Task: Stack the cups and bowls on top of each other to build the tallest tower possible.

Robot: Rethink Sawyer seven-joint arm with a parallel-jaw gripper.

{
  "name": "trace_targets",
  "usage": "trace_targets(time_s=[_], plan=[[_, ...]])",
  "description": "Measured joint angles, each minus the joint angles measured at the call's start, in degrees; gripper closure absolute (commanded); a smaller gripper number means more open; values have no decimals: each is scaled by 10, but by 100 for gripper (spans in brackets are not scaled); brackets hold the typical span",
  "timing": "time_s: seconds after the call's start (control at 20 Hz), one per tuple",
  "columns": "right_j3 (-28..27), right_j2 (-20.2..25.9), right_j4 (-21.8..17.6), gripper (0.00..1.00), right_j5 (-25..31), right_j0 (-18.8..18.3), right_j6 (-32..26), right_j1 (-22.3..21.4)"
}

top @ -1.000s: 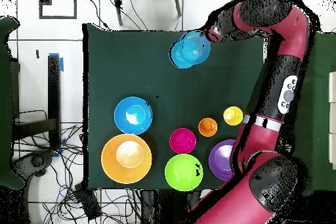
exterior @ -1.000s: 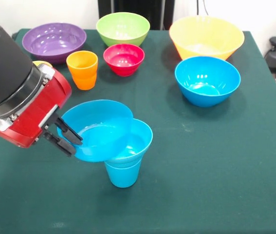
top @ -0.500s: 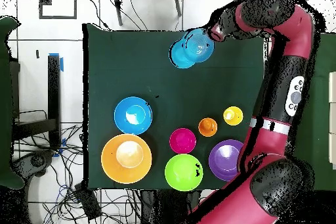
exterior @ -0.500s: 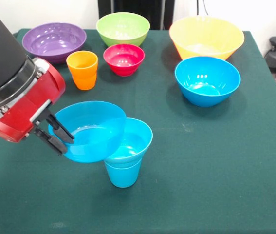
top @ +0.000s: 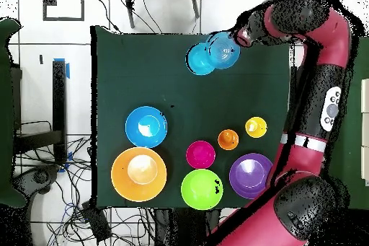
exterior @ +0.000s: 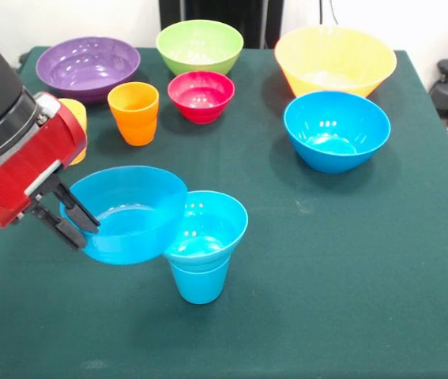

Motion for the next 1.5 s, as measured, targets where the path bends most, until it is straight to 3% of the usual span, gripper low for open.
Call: trace_targets(time_s=[1.0,1.5], plan=[[72,-114,96,100,-75,11,92,-40],[87,-151,128,100,-93,29,97,-51]])
